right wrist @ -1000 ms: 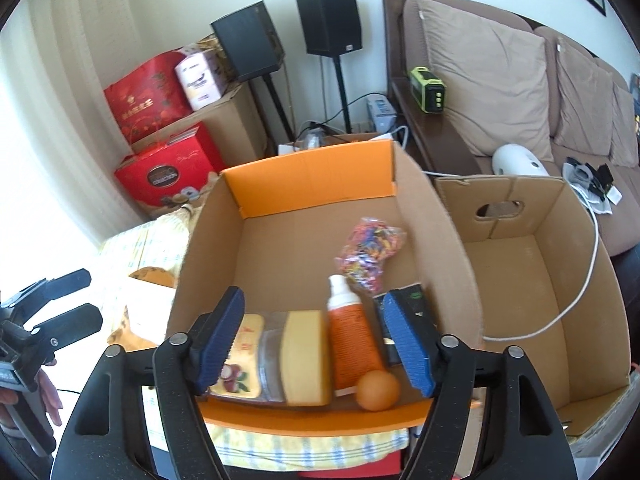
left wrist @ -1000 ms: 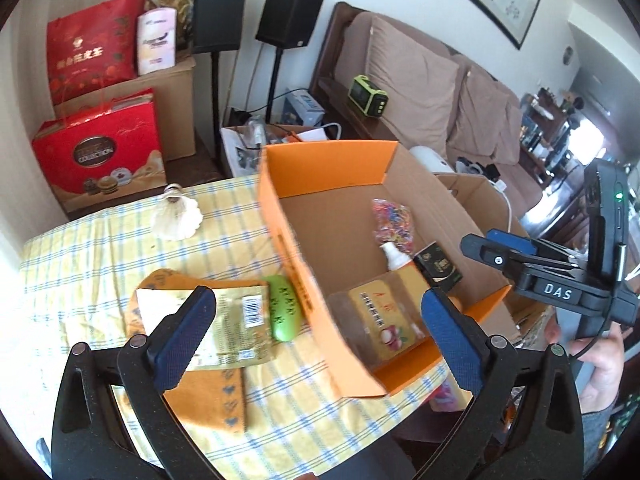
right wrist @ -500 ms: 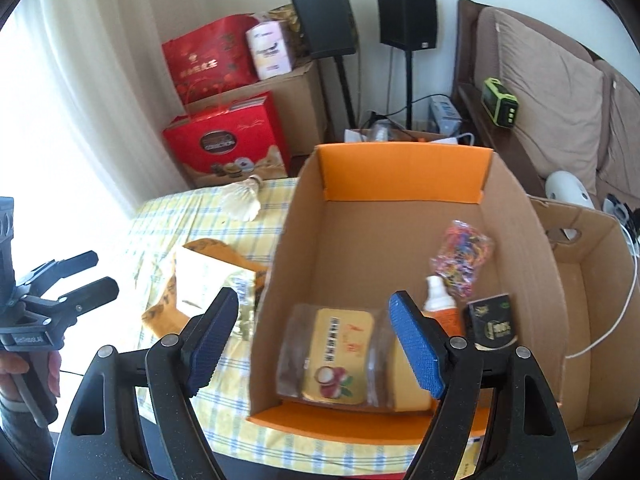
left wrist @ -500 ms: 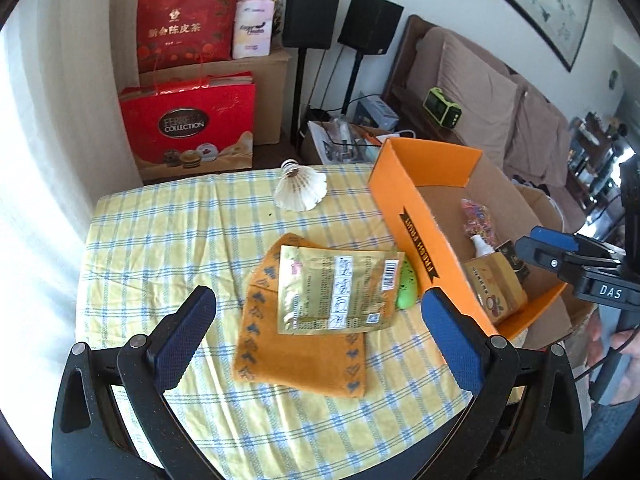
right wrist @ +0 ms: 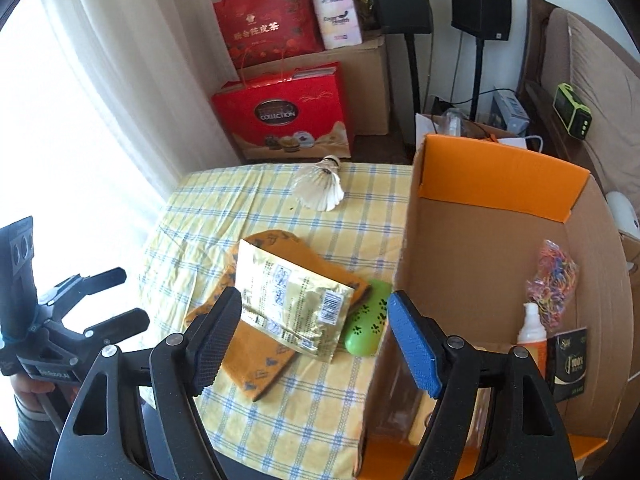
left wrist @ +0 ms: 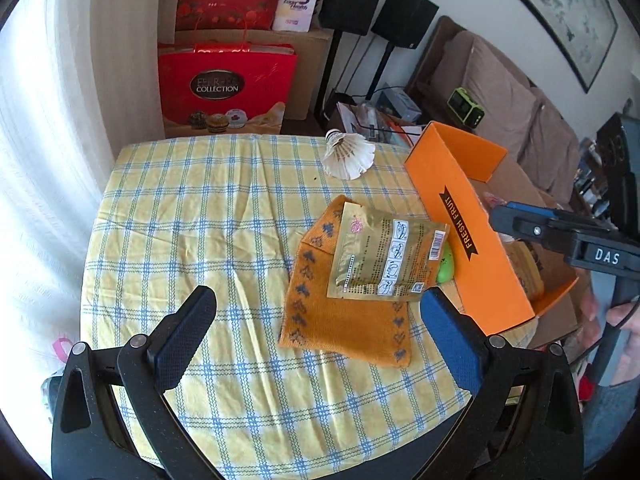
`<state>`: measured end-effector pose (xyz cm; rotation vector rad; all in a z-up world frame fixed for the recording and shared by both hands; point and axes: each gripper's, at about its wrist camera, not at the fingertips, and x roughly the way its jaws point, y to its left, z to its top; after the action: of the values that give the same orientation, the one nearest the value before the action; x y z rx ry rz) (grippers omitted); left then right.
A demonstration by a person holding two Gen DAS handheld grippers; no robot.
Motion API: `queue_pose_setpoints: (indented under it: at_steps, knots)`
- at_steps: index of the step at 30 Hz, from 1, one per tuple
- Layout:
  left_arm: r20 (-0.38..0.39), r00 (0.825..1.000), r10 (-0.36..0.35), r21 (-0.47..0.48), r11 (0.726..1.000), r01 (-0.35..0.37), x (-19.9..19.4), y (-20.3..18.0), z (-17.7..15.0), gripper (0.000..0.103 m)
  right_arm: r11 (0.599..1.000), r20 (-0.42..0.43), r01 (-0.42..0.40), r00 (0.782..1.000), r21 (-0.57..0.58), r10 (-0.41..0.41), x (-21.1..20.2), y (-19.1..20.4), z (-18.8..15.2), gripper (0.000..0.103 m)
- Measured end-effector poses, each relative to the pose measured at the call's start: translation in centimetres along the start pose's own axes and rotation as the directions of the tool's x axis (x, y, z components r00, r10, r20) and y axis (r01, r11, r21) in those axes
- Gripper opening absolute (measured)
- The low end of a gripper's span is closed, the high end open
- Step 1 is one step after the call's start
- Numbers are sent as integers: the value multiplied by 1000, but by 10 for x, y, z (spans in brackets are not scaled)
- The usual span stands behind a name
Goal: Organize objects
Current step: 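Withdraw both tools and move the right tool to the gold packet, then grasp the gold hand-warmer packet with the right gripper and lift it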
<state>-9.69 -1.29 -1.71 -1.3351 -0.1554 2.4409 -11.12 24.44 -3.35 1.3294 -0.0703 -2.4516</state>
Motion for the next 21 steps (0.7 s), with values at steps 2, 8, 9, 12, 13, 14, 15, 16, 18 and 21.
queue_pose_setpoints:
  at_steps: [2,8,9,12,13,14,15,16,18,21]
  knots:
    - [-13,1000,1,-5,1000,-1,3,3,-4,99,1000,-17,3,1000,-25,-3,11,9,6,67]
    - [-31,999,-17,-28,999,16,10,9,-13,95,999,-78,10,997,-47,-13,48,21,20,47]
    - [-34,999,-24,-36,999,22,12,10,-14,94,999,-91,12,996,-46,-16,55,21,22,46]
    - [-43,998,-39,-47,998,37,16,11,-18,93,999,-112,21,993,-38,-25,72,21,27,46]
    - [-45,998,-43,-49,998,41,17,11,-19,93,999,-119,21,993,-36,-25,78,21,28,46]
    - [-48,998,-48,-52,998,46,19,11,-20,93,999,-127,20,992,-32,-24,82,21,30,46]
    - [-51,997,-53,-55,997,51,20,11,-20,93,999,-134,18,991,-28,-22,87,21,31,46]
    - [-54,997,-60,-58,997,57,22,11,-22,93,1000,-140,18,990,-24,-21,90,20,32,46]
    - [-62,995,-77,-62,995,73,25,10,-24,93,1000,-160,17,987,-17,-20,99,18,32,46]
    - [-69,993,-97,-63,994,93,29,7,-27,93,1000,-192,-4,981,-9,2,106,16,30,46]
